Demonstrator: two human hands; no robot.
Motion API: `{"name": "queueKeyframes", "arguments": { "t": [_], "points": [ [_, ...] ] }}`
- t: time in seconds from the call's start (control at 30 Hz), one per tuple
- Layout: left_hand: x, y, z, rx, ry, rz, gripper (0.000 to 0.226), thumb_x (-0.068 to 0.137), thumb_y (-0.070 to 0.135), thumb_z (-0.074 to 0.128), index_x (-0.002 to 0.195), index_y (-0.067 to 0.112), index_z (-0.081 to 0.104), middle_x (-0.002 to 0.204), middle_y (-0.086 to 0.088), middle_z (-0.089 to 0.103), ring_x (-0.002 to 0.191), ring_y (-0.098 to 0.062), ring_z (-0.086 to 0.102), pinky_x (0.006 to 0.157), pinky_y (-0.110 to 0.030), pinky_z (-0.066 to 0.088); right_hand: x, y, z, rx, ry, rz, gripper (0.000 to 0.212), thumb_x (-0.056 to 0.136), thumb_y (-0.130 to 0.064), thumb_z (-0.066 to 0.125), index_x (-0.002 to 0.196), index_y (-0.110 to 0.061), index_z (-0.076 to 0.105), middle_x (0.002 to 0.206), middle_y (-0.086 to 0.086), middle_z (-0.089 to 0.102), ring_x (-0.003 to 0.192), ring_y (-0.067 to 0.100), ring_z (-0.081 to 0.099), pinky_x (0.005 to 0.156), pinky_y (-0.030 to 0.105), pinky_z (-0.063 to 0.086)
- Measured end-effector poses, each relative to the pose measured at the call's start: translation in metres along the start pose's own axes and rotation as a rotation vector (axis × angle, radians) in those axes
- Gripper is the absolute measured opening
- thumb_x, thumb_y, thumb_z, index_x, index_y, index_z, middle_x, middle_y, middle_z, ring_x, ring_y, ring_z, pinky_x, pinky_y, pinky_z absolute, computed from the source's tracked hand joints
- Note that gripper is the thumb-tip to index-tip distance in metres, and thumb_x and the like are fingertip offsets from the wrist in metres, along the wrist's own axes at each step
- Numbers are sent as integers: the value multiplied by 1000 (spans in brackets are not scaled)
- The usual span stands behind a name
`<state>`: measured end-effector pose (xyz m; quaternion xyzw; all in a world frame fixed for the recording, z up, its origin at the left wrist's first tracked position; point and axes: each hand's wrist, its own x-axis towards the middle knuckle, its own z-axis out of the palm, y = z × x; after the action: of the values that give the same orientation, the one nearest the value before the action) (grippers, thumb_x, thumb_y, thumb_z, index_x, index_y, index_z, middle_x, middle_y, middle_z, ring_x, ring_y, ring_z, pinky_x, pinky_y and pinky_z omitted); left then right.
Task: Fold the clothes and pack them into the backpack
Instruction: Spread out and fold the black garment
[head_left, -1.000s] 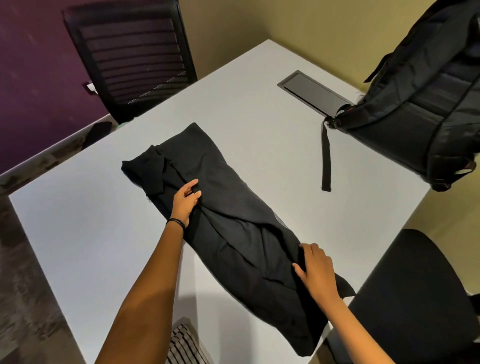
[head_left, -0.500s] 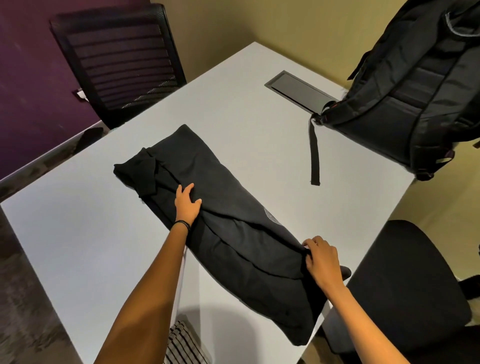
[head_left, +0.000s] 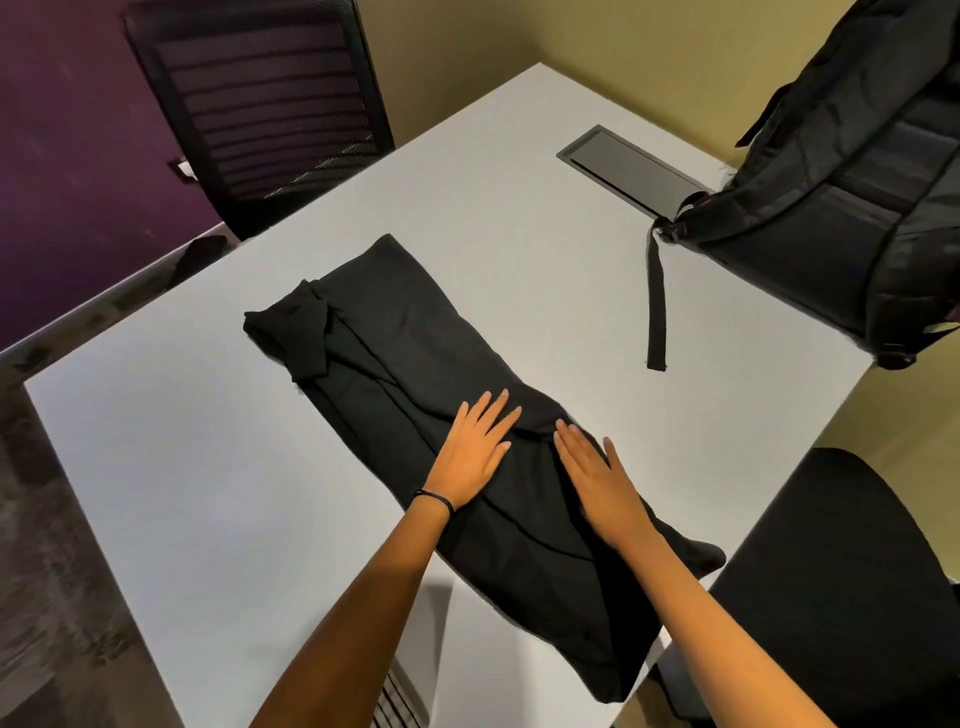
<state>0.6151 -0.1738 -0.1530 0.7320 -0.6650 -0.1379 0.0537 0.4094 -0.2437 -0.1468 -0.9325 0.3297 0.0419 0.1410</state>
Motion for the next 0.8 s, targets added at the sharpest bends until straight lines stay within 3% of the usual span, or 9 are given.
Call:
{"name": "queueKeyframes", "arguments": {
  "t": [0.1,0.17,0.23,0.3,0.4,0.5,0.6,0.7,0.8],
  "points": [
    [5,-7,4,140,-74,-33,56,95,41,22,146,19,31,152,-8,31,139,-30,32,111,-47,25,5,14,8,30,-74,22,57,94,-10,22,148,-13,4,152,0,-10,142,20,-4,115,42,4],
    [10,-8,5,153,-102,-51,58,92,43,25,143,18,37,148,-9,39,134,-30,40,105,-50,36,8,19,12,37,-124,41,61,91,-36,4,148,-15,4,152,-2,-8,141,16,-5,116,41,11],
    [16,-11,10,131,-130,-67,60,90,44,25,141,18,40,146,-8,42,131,-30,44,101,-51,43,10,24,18,45,-183,58,72,82,-48,-9,147,-18,-6,152,-5,-17,139,9,-14,115,35,3],
    [20,-15,14,85,-172,-75,63,90,45,20,144,17,34,151,-8,34,136,-31,37,105,-53,38,12,26,20,66,-202,67,73,81,-51,-10,146,-19,-12,153,-5,-19,139,7,-16,114,33,-1],
    [23,-18,14,32,-220,-16,64,92,47,11,150,20,7,159,-4,4,146,-28,5,116,-49,7,13,23,17,66,-230,69,59,98,-43,13,147,-18,-9,156,-3,-13,143,9,-10,117,38,1],
    [15,-25,8,-74,-41,-57,56,100,39,28,150,22,10,159,-1,3,146,-22,4,119,-45,2,14,15,11,141,-85,94,50,101,-25,29,148,-16,17,156,1,15,143,14,16,117,40,3],
    [2,-35,6,-187,324,-344,50,98,26,45,145,16,31,155,-9,20,143,-24,17,118,-45,13,15,-3,6,138,175,-1,42,97,-26,32,134,-12,47,139,6,47,127,19,45,116,38,16],
    [-7,-40,5,-515,536,-699,49,94,17,54,140,11,38,154,-15,18,143,-28,17,117,-36,18,11,-27,11,224,148,-145,48,96,-38,35,128,-7,52,132,8,53,120,20,49,110,30,27],
    [-8,-37,6,-829,550,-790,50,92,13,57,138,10,38,151,-13,21,139,-26,27,114,-29,25,6,-44,27,133,24,-199,62,87,-40,54,136,-5,41,137,11,48,127,21,43,104,33,41]
  ]
}}
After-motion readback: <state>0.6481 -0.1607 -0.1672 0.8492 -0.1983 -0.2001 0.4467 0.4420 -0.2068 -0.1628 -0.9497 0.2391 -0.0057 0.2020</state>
